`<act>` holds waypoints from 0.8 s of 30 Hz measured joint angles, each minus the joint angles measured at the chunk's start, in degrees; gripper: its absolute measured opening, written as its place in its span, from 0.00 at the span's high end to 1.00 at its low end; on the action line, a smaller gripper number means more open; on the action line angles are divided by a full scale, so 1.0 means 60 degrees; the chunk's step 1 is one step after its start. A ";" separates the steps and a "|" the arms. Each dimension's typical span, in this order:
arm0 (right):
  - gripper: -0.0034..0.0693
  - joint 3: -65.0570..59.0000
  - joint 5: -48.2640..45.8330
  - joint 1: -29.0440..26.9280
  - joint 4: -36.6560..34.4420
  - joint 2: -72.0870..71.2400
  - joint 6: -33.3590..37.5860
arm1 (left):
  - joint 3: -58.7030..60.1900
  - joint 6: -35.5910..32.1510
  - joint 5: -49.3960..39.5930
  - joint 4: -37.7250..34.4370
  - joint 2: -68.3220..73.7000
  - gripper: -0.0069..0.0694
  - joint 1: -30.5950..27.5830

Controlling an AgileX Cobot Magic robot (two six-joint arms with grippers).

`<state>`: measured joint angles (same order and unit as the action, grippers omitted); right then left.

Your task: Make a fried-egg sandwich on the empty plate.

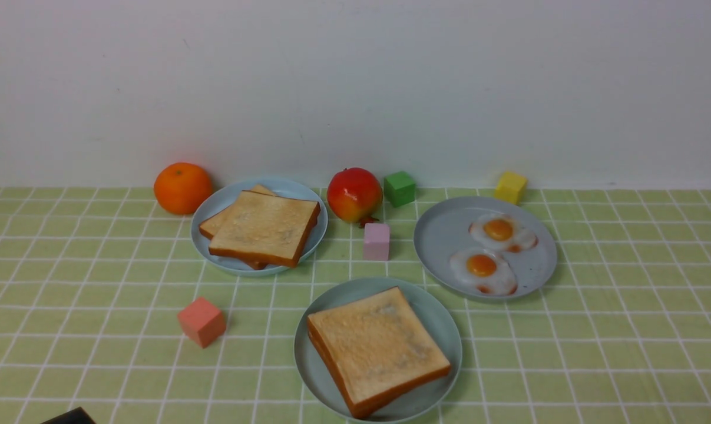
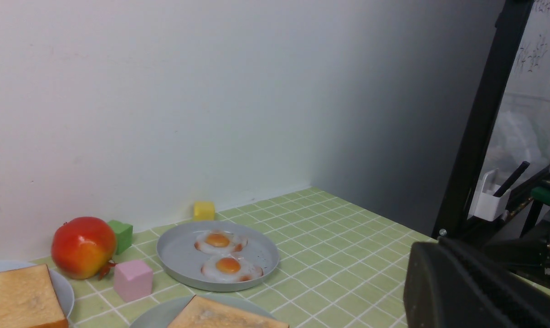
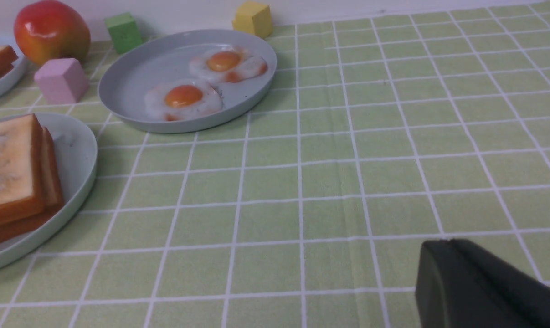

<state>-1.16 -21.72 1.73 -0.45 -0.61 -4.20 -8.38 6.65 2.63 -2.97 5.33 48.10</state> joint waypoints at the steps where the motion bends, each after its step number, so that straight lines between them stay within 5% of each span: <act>1: 0.97 0.0002 0.0000 0.0000 0.0000 0.0000 0.0000 | 0.0000 0.0000 0.0000 0.0000 0.0000 0.92 0.0000; 24: 0.95 0.0010 -0.0031 0.0000 0.0000 0.0000 0.0000 | 0.0000 0.0000 -0.0018 0.0000 0.0000 0.90 0.0000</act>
<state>-1.10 -21.91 1.73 -0.45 -0.61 -4.20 -8.38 6.65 2.52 -2.97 5.33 48.10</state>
